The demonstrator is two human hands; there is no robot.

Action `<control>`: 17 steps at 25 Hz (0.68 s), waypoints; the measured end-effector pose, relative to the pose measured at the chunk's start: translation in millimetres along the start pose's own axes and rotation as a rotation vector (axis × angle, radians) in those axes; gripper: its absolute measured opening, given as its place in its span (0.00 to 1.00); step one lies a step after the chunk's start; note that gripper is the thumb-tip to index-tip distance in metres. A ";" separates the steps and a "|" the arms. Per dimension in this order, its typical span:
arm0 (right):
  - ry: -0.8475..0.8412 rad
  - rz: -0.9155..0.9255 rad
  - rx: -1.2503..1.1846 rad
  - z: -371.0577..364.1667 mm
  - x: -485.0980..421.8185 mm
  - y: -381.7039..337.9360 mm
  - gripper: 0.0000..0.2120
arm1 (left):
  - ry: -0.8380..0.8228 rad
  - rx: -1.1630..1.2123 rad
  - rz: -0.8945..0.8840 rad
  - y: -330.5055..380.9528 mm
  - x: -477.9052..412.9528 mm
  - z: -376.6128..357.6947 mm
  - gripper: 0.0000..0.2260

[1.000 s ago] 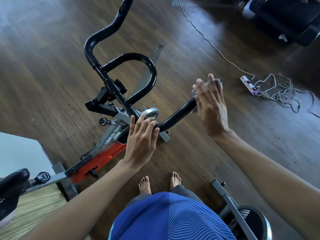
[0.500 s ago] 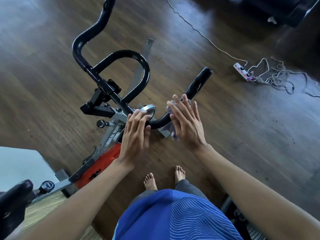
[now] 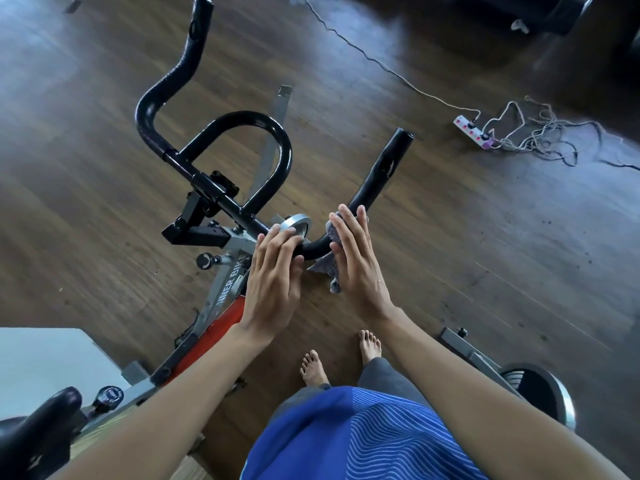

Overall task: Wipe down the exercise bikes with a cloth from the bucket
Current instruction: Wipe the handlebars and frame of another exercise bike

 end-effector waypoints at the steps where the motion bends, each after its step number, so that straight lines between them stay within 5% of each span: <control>1: -0.014 -0.015 -0.013 3.8 0.3 1.2 0.20 | -0.001 0.001 0.002 2.9 -1.5 1.2 0.15; 9: 0.086 -0.425 -0.085 102.6 24.4 81.1 0.19 | -0.165 0.152 -0.240 115.1 -68.3 -42.3 0.12; 17: 0.314 -0.671 -0.087 244.5 44.9 213.3 0.18 | -0.494 0.139 -0.322 240.3 -160.9 -198.4 0.15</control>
Point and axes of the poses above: each hand's wrist, its own x-axis away from the middle knuckle, its own z-axis out of the back of the hand, y = z × x, the point moved 10 cm from there along -x, towards the middle knuckle, and after that the axes turned 6 degrees about x, right-handed, at the moved point
